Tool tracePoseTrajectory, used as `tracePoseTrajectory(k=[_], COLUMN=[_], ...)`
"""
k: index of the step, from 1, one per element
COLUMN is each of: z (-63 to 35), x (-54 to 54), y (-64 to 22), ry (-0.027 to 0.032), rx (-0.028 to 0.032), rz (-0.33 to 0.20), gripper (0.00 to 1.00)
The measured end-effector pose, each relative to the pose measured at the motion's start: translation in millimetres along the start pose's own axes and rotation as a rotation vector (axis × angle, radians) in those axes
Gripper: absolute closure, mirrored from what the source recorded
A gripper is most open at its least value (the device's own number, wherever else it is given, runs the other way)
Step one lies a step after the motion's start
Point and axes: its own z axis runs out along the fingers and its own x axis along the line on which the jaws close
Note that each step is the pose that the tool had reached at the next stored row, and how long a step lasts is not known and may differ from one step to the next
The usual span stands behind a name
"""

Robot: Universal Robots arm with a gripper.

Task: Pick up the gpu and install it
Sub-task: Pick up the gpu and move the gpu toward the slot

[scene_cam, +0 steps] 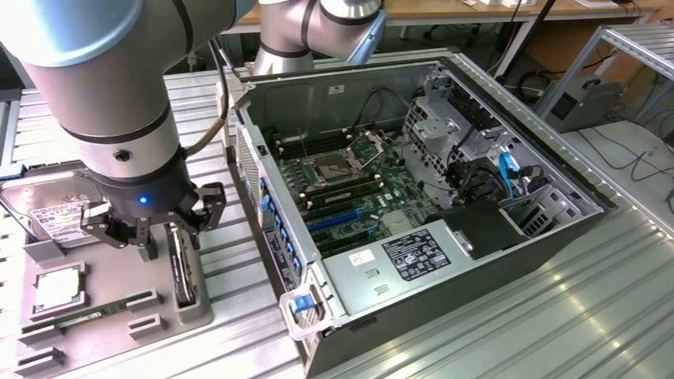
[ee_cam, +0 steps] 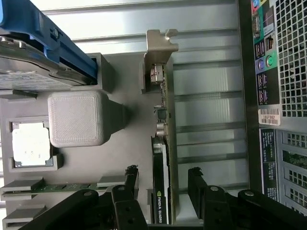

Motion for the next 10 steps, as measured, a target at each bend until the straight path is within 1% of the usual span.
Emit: tracePoseTrajectory(k=[1, 5, 10], z=[5.4, 13.1, 13.8], x=[0.3, 1.3, 1.3], y=[-0.3, -0.6, -0.7], ry=[0.0000, 0.0000, 0.0000], rx=[0.0000, 0.0000, 0.0000], rz=[0.000, 0.000, 0.000], gripper=[0.46, 0.46, 0.46])
